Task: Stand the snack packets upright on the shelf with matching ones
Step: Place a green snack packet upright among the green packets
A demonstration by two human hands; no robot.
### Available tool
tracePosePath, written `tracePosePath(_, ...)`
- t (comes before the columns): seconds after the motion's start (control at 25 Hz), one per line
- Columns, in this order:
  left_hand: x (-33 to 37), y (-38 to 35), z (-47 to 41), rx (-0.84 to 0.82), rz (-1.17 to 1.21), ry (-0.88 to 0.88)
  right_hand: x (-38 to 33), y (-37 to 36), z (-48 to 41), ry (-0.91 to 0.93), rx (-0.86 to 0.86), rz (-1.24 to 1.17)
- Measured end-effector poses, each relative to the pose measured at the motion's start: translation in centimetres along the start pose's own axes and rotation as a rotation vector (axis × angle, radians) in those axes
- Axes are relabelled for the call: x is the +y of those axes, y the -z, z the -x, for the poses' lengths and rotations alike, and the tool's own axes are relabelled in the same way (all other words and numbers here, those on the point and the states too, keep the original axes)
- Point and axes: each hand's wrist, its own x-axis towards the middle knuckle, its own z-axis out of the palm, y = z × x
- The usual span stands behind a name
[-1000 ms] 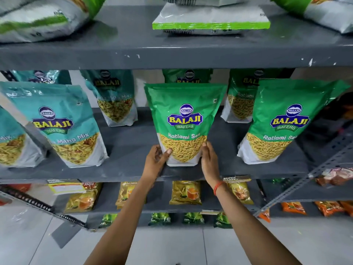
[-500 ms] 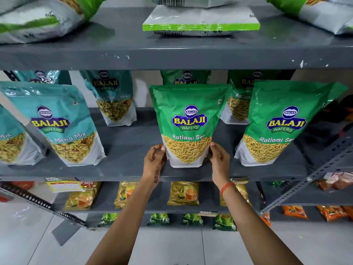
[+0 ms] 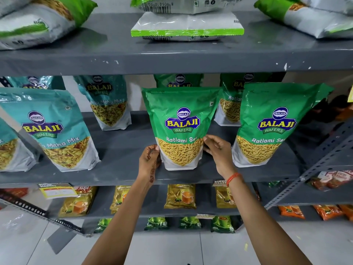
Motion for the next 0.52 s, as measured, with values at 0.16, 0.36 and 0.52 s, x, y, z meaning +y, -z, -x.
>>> tracePosePath(0.16, 0.0, 0.1, 0.0, -0.002, -0.031, -0.040, -0.4, 0.9, -0.3, 0.037, -0.017, 0.082)
tracePosePath(0.36, 0.2, 0.0, -0.2, -0.006, -0.065, -0.027, -0.2, -0.2, 0.0, 0.193, 0.083, 0.465)
tracePosePath(0.52, 0.1, 0.0, 0.0, -0.010, -0.054, -0.030, 0.5, -0.7, 1.2, 0.251, 0.081, 0.596)
